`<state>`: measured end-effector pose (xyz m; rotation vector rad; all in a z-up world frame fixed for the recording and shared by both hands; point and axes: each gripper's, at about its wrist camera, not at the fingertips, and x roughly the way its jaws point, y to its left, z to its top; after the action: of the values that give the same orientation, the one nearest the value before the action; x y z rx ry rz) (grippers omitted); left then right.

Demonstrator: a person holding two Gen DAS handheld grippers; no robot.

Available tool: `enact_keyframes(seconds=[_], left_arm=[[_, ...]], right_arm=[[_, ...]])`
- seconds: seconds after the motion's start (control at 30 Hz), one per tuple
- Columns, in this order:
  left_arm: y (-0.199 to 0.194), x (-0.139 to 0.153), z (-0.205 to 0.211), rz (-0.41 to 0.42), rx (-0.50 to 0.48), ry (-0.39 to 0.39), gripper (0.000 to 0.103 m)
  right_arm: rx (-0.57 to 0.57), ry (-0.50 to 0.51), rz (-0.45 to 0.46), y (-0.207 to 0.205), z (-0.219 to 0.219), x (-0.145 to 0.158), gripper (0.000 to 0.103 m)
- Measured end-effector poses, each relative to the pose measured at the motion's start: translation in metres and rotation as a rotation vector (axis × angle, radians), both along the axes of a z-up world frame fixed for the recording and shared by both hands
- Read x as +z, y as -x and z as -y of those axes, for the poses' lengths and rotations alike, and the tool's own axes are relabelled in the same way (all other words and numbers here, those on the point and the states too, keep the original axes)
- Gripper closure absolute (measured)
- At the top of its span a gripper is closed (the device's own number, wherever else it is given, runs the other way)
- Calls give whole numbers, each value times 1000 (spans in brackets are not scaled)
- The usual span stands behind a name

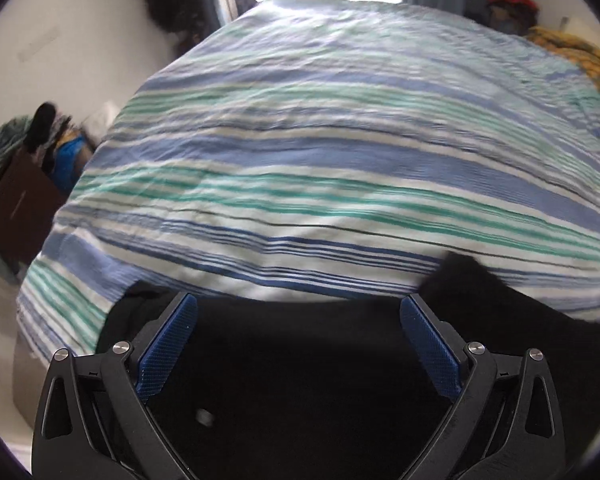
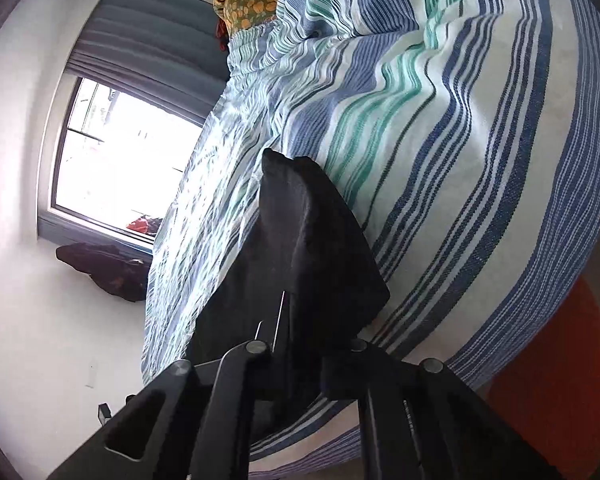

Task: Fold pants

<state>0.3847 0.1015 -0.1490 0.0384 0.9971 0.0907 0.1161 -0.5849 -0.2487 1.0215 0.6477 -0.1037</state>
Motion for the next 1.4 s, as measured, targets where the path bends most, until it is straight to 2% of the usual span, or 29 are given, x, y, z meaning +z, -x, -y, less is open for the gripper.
enact_keyframes(seconds=[0.1,0.23,0.33,0.47,0.5,0.57,0.63,0.67,0.7,0.77,0.83,0.9,1.07,1.23,1.33,1.4], left_arm=[[38,17,82,40,-229,118,1],[72,3,200,11,-480,219,1],[77,-13,267,-13,-583,232,1],[69,-19,336,-31,-638,279,1],[70,-20,353,-40,-662,271,1],[79,-33,386,-53,-720,196,1],[90,-63,415,-116,-757,98,1],[93,-85,425,-184,-756,50,1],[93,-95,428,-192,-751,25,1],[96,-89,421,-150,-748,55,1],[92,-73,402,-170,-726,151,1],[85,-47,368,-132,-690,252,1],[71,4,260,-7,-544,270,1],[74,24,159,83,-361,264,1],[85,17,104,100,-226,321,1],[89,7,74,86,-156,354,1]], right_arm=[[25,61,4,-2,-5,14,93],[46,116,17,-7,-10,32,93],[83,159,35,-8,-17,49,93],[123,206,47,-7,-25,66,93],[126,211,53,-5,-26,69,94],[126,214,69,-1,-29,73,94],[126,214,81,1,-31,76,94],[129,212,88,1,-32,78,94],[133,212,93,0,-33,81,94],[149,220,100,-1,-38,89,94],[164,238,117,-1,-45,102,94],[188,251,145,-2,-55,118,94],[294,291,238,-15,-105,171,93],[474,334,336,-37,-205,216,93],[593,368,332,-54,-285,210,93],[667,413,300,-66,-345,188,93]])
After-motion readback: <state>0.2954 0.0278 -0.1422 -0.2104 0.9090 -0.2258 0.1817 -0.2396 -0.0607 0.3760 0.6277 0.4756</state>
